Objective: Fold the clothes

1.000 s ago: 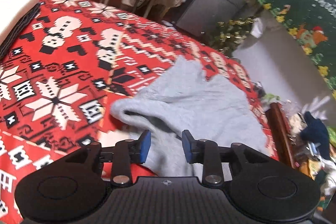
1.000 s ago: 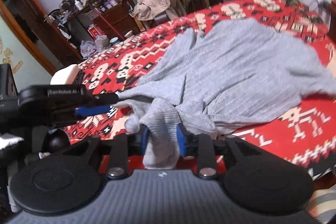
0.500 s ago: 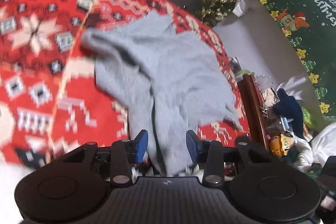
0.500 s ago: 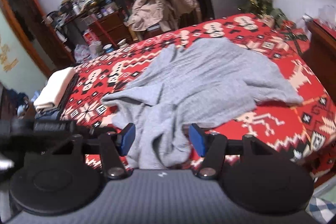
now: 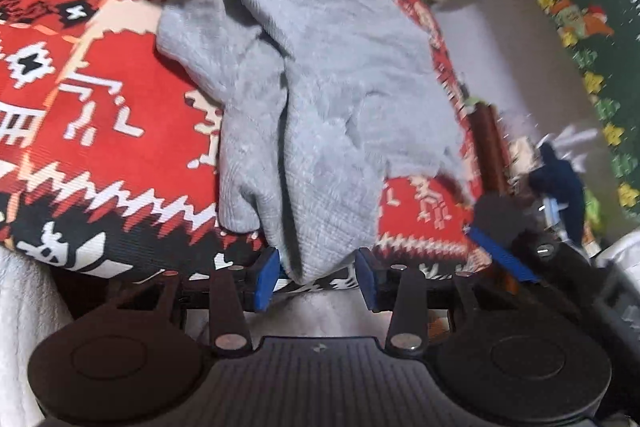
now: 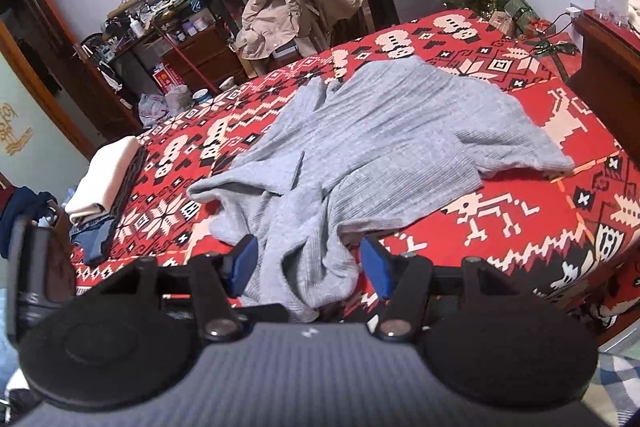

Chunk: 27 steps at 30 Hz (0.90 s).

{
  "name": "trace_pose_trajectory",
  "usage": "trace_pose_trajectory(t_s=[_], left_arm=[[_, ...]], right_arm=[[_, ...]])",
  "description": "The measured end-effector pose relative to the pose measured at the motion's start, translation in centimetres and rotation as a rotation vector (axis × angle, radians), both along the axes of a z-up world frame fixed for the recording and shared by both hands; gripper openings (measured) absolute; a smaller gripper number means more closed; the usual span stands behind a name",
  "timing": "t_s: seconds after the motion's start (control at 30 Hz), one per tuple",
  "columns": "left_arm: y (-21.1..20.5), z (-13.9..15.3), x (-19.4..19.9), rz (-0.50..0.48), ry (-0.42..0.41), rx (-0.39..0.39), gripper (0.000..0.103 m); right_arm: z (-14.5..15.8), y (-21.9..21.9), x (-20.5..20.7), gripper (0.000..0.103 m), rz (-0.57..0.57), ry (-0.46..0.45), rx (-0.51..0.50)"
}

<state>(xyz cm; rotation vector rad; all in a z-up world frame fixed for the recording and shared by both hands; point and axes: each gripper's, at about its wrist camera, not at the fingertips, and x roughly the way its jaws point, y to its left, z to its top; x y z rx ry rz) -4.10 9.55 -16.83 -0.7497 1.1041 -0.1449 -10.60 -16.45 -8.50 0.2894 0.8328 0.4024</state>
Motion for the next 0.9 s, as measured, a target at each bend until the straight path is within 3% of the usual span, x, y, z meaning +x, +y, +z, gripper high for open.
trace_pose_trajectory(t_s=[0.1,0.13,0.2,0.23,0.63,0.9], left_arm=[[-0.4,-0.4,0.6,-0.002,0.020,0.006,0.037],[-0.5,-0.5,0.7,-0.001,0.023,0.013,0.032],[-0.8,-0.5,1.1,0.000,0.030,0.032,0.013],[-0.9,-0.5,1.1,-0.001,0.034,0.054,0.009],[0.3,1.8,0.0,-0.016,-0.015,0.225,0.007],[4.0,3.1,-0.7,0.073,-0.039,0.240,0.006]], right_arm=[[0.0,0.0,0.0,0.061,-0.003,-0.001,0.005],[0.0,-0.1,0.1,0.061,-0.004,-0.001,0.006],[0.0,-0.2,0.2,0.061,-0.010,0.001,0.008],[-0.1,-0.3,0.3,0.061,-0.014,0.003,0.010],[-0.5,-0.3,0.9,0.061,-0.024,0.019,0.016],[-0.3,0.9,1.7,0.061,0.010,0.025,0.006]])
